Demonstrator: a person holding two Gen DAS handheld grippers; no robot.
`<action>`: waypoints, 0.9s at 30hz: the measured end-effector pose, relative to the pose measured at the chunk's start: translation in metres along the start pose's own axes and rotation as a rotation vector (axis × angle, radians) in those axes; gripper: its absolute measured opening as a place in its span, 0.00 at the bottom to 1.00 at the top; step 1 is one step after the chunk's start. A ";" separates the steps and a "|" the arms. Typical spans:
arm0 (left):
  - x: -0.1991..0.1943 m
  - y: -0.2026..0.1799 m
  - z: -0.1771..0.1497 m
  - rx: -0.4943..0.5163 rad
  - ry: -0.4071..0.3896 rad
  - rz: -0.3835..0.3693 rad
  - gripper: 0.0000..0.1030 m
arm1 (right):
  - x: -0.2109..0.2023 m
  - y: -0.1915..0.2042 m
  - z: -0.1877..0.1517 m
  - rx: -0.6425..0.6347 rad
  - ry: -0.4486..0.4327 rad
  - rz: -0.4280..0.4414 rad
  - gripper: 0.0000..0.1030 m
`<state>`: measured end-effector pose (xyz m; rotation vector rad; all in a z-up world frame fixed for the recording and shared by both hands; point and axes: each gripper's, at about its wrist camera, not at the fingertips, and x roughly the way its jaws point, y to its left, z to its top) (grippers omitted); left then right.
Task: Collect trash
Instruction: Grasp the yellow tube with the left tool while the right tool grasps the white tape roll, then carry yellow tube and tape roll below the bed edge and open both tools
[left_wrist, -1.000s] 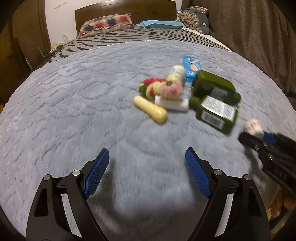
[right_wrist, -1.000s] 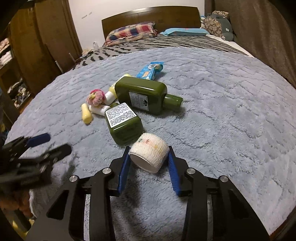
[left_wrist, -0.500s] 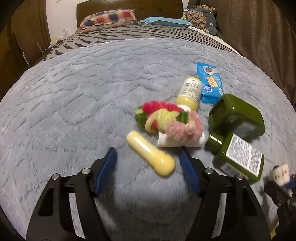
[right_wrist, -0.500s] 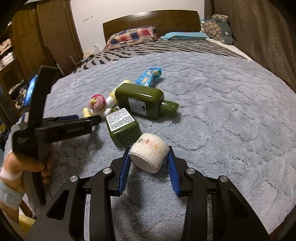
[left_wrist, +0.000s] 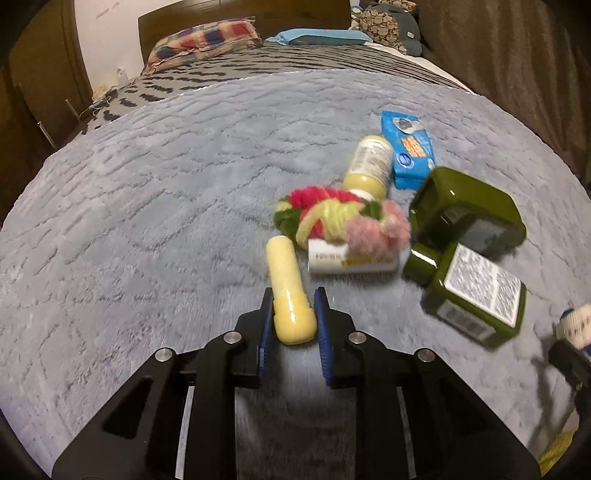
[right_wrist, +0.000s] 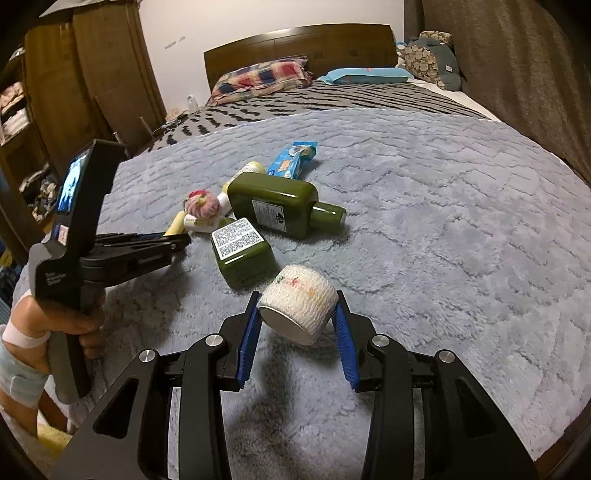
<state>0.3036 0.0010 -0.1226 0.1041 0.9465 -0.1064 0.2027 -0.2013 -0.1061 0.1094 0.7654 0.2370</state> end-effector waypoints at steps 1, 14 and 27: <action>-0.002 -0.001 -0.003 0.006 0.000 0.002 0.19 | -0.002 -0.001 -0.001 0.001 -0.001 -0.001 0.38; -0.071 -0.021 -0.080 0.018 -0.038 -0.079 0.19 | -0.043 0.007 -0.036 -0.017 -0.001 0.014 0.38; -0.144 -0.060 -0.161 0.051 -0.132 -0.180 0.19 | -0.088 0.012 -0.089 -0.019 0.007 0.015 0.38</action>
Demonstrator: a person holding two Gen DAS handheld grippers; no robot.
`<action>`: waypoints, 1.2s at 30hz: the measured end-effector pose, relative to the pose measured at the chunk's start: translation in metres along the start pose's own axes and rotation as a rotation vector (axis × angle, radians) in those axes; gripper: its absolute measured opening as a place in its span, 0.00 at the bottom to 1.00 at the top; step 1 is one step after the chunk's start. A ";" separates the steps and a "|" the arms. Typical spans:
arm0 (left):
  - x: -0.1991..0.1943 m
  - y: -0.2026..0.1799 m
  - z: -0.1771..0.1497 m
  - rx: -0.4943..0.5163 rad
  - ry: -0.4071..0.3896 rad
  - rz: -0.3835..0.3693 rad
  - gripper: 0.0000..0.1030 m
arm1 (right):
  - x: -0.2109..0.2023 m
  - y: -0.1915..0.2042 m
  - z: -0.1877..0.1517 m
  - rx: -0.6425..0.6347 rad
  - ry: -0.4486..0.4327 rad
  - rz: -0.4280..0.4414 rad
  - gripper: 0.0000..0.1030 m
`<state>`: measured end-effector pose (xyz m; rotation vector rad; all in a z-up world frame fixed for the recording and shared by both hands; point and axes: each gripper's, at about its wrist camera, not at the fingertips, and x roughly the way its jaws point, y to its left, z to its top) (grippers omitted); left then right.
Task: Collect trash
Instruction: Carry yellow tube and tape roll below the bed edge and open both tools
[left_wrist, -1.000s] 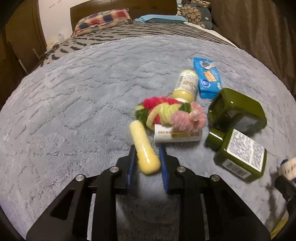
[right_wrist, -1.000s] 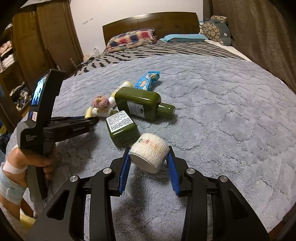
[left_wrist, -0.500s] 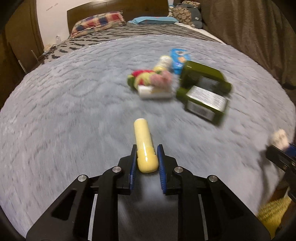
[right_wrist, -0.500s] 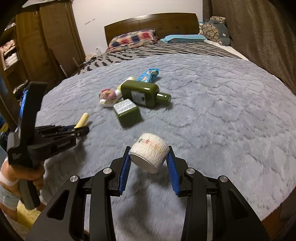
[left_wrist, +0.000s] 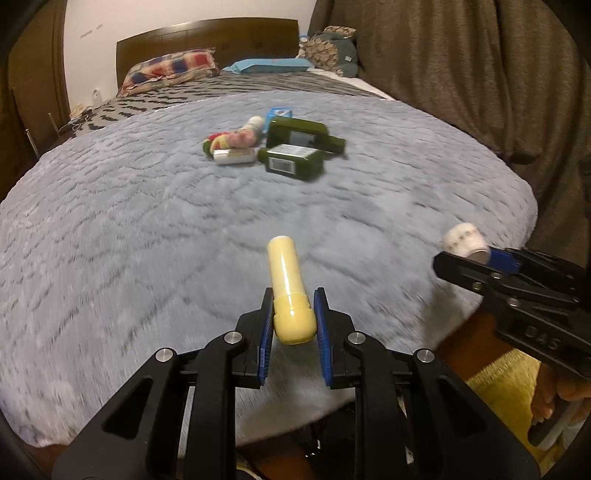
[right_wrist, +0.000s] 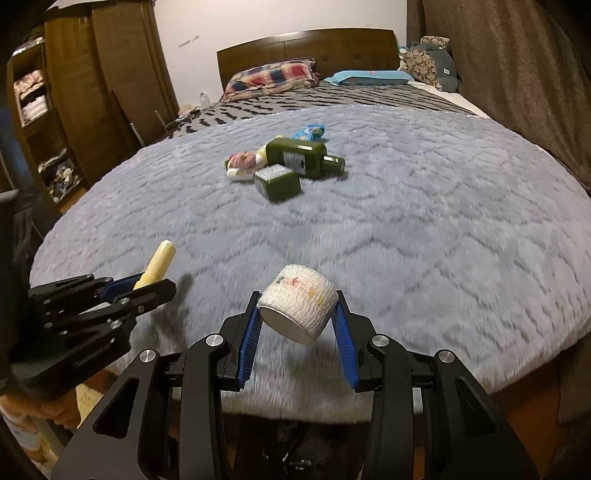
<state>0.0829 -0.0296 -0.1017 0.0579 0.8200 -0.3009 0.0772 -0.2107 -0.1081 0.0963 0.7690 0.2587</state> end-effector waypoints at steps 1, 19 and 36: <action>-0.003 -0.003 -0.004 0.000 -0.002 -0.005 0.19 | -0.001 -0.001 -0.004 0.003 0.004 0.000 0.38; 0.019 -0.035 -0.108 -0.004 0.127 -0.101 0.19 | 0.019 -0.014 -0.100 0.051 0.185 -0.027 0.38; 0.091 -0.037 -0.154 -0.026 0.319 -0.145 0.19 | 0.081 -0.020 -0.149 0.068 0.376 -0.032 0.38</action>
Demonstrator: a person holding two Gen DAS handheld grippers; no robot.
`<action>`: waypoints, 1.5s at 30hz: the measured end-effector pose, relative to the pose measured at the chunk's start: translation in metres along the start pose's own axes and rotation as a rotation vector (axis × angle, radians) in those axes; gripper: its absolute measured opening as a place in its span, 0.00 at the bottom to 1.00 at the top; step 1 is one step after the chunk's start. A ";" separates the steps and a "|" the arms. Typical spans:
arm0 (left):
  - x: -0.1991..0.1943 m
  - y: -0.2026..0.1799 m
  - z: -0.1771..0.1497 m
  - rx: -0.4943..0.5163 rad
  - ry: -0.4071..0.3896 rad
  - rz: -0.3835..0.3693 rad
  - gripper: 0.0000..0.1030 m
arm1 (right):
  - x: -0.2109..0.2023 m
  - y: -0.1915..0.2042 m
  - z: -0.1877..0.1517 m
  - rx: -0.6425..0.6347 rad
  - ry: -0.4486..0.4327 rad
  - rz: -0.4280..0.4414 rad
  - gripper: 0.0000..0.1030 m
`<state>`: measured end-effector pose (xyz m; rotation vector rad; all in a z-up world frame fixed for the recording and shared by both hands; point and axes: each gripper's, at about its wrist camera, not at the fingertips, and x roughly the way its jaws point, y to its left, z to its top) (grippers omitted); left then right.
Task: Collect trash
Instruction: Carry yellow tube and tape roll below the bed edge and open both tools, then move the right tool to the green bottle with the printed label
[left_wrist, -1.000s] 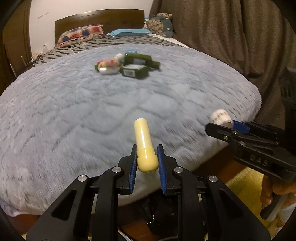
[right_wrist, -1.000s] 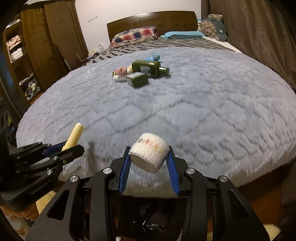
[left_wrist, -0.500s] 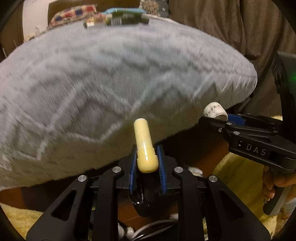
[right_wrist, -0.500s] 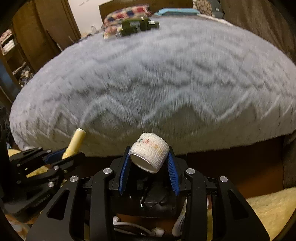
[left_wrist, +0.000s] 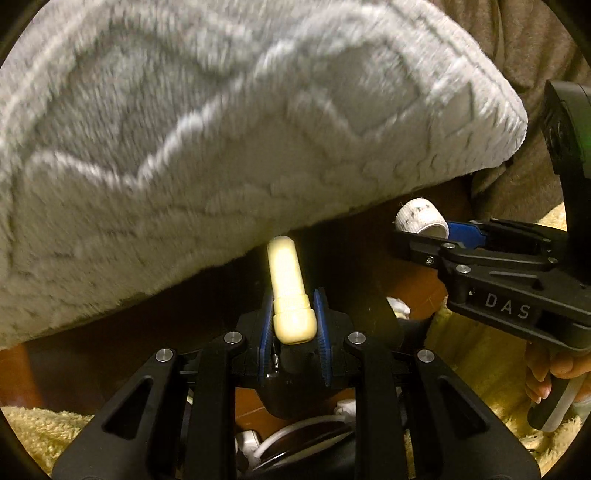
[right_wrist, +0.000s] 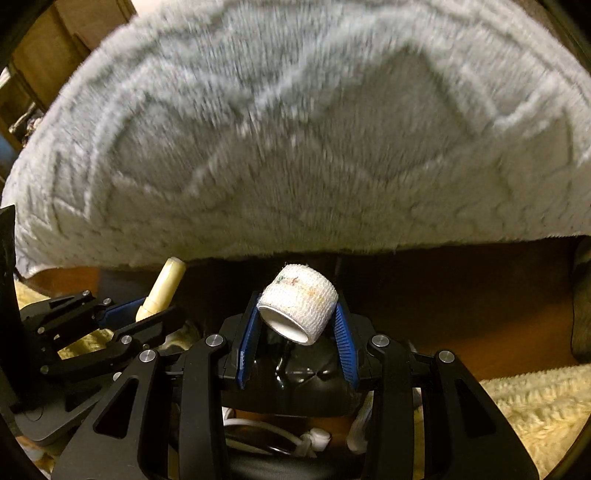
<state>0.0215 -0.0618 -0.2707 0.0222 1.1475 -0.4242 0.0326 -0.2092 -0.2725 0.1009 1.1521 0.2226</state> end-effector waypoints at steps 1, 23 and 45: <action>0.003 0.001 -0.001 -0.001 0.008 -0.002 0.19 | 0.003 -0.001 -0.001 0.001 0.007 0.002 0.38; -0.005 0.010 0.001 -0.019 0.046 0.012 0.38 | -0.002 -0.006 0.016 0.046 -0.012 0.027 0.59; -0.162 0.047 0.094 -0.048 -0.286 0.245 0.80 | -0.139 -0.014 0.097 0.008 -0.364 -0.077 0.92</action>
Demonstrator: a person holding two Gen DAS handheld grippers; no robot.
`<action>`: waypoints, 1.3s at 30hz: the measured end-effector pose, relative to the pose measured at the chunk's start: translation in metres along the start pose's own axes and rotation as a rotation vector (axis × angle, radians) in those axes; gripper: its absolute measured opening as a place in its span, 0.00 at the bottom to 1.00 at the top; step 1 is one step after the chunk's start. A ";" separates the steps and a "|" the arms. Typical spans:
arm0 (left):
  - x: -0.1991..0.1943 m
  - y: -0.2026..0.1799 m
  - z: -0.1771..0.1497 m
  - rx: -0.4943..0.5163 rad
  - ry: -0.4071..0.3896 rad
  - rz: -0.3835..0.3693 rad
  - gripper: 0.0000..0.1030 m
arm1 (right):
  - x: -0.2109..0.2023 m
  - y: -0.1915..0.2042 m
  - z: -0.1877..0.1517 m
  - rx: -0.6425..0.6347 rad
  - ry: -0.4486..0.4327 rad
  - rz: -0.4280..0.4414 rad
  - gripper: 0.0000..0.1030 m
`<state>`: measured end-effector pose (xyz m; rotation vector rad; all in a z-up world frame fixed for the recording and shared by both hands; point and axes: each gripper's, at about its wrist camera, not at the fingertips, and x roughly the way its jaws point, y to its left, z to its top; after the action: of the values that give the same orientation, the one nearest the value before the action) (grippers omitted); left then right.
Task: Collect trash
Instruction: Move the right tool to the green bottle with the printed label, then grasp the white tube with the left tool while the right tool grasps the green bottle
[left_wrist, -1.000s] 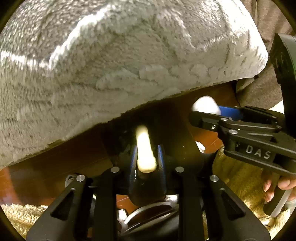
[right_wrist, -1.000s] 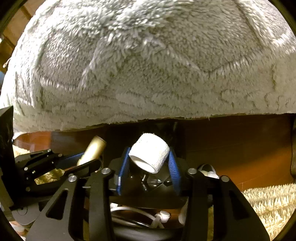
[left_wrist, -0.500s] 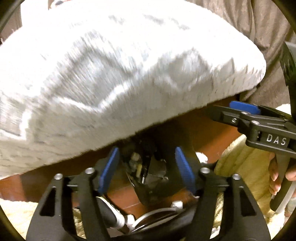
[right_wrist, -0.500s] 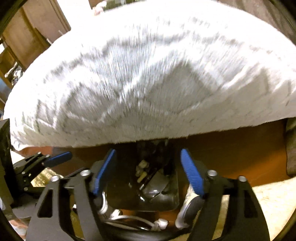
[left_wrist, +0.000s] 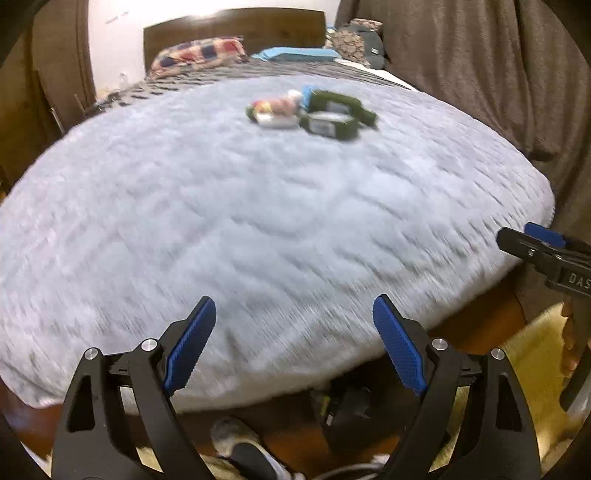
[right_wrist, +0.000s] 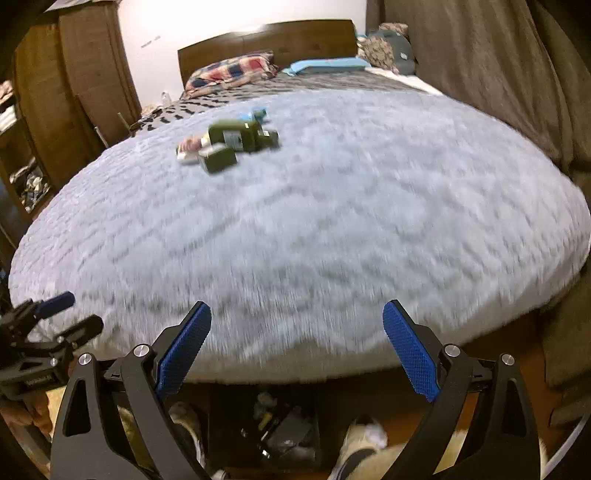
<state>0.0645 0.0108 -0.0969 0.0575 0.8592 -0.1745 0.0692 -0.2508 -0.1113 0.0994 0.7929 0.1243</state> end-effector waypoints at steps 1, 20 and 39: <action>0.003 0.005 0.005 -0.002 0.000 0.011 0.82 | 0.002 0.002 0.006 -0.006 -0.001 0.007 0.92; 0.096 0.053 0.085 0.008 0.072 0.126 0.91 | 0.140 0.081 0.116 -0.120 0.069 0.097 0.71; 0.147 0.033 0.135 0.026 0.059 0.053 0.88 | 0.157 0.060 0.152 -0.108 0.038 0.050 0.48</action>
<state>0.2658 0.0081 -0.1212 0.1106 0.9137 -0.1346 0.2821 -0.1748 -0.1074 0.0151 0.8200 0.2161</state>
